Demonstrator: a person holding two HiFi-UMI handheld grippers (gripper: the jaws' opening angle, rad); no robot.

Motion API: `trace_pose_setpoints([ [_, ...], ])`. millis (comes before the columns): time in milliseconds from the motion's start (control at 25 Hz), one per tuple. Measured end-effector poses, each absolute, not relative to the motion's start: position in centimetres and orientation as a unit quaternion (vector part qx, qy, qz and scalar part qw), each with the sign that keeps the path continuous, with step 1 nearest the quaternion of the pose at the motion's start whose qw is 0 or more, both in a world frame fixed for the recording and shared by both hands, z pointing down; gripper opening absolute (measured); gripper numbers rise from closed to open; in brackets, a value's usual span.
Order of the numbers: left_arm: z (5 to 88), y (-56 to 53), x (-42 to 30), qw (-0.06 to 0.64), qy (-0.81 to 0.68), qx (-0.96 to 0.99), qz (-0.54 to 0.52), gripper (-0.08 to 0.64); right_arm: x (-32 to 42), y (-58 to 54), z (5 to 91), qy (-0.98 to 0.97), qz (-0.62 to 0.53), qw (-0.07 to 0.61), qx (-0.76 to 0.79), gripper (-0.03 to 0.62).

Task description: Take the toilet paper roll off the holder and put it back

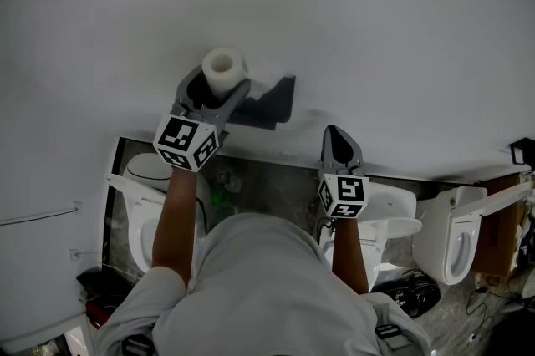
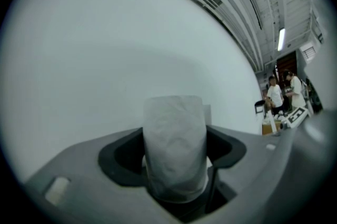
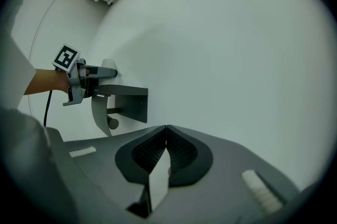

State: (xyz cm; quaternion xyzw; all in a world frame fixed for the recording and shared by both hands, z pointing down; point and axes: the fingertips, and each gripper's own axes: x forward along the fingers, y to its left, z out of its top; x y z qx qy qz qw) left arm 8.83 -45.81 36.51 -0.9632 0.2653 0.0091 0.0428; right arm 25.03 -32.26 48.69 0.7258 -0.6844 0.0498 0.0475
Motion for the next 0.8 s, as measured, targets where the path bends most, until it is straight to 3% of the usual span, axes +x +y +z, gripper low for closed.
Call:
trace_pose_setpoints([
  [800, 36.23, -45.64, 8.78, 0.046, 0.258, -0.965, 0.016, 0.349, 24.64, -32.15, 48.72, -0.683, 0.05, 0.049, 0.727, 0.0],
])
